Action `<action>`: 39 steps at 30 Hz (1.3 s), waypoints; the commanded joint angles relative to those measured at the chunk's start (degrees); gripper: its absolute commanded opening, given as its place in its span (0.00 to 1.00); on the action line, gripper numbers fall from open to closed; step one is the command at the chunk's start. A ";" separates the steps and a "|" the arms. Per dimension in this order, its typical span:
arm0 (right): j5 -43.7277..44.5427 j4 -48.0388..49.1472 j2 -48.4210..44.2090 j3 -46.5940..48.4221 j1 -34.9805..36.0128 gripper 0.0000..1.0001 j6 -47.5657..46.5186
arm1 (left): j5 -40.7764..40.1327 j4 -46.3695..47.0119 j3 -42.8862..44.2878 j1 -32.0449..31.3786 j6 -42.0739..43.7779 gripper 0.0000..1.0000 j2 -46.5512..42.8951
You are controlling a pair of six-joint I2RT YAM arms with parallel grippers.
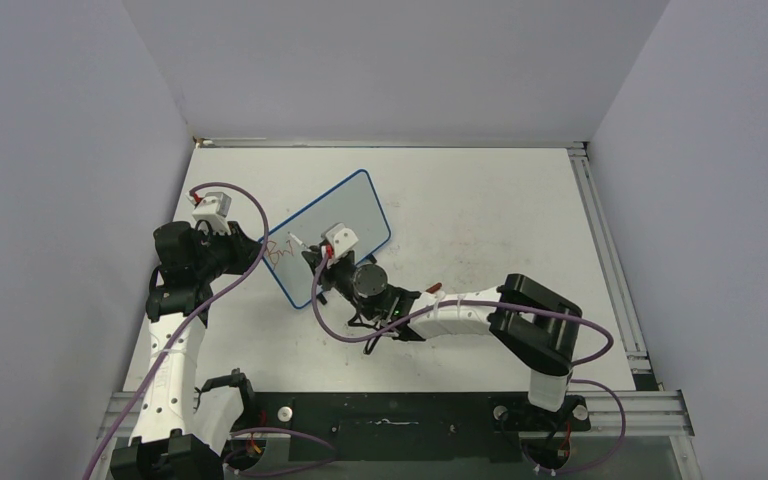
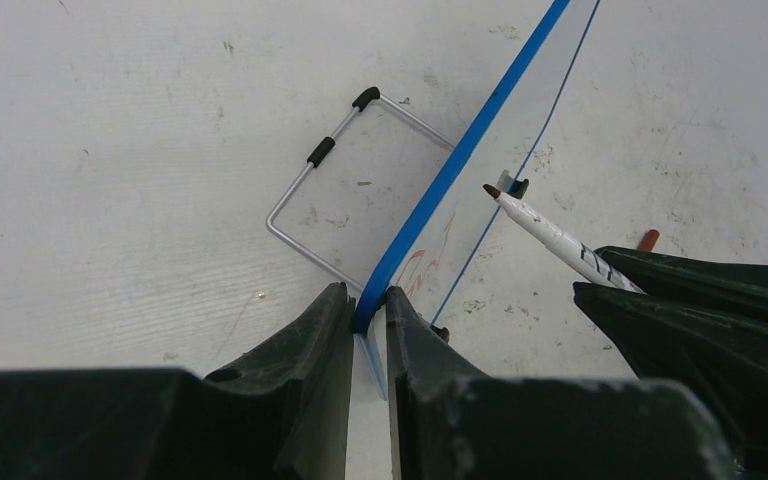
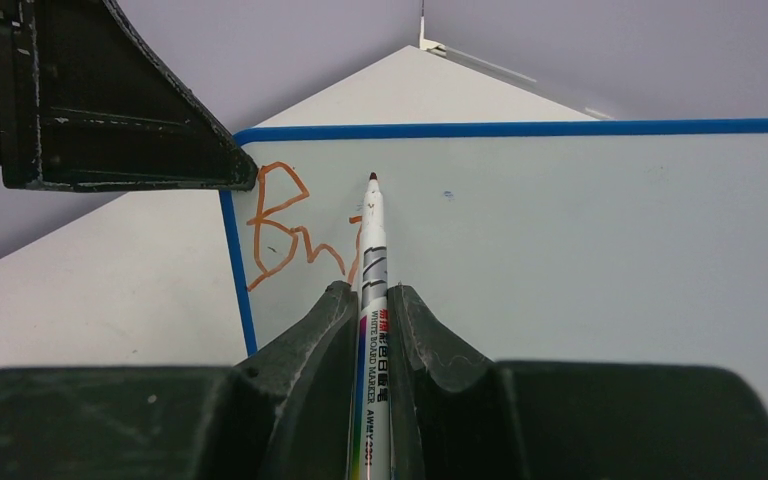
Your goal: Write a sentence on the whiteboard
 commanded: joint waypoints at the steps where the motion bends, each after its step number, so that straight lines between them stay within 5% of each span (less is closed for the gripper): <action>1: -1.34 2.75 1.38 2.82 -0.46 0.05 -0.37 | -0.07 -1.08 0.36 -0.11 0.30 0.00 -0.23; 39: -2.18 3.46 -1.83 0.63 0.82 0.05 -0.53 | -0.42 -1.26 0.28 -0.09 0.21 0.00 -0.40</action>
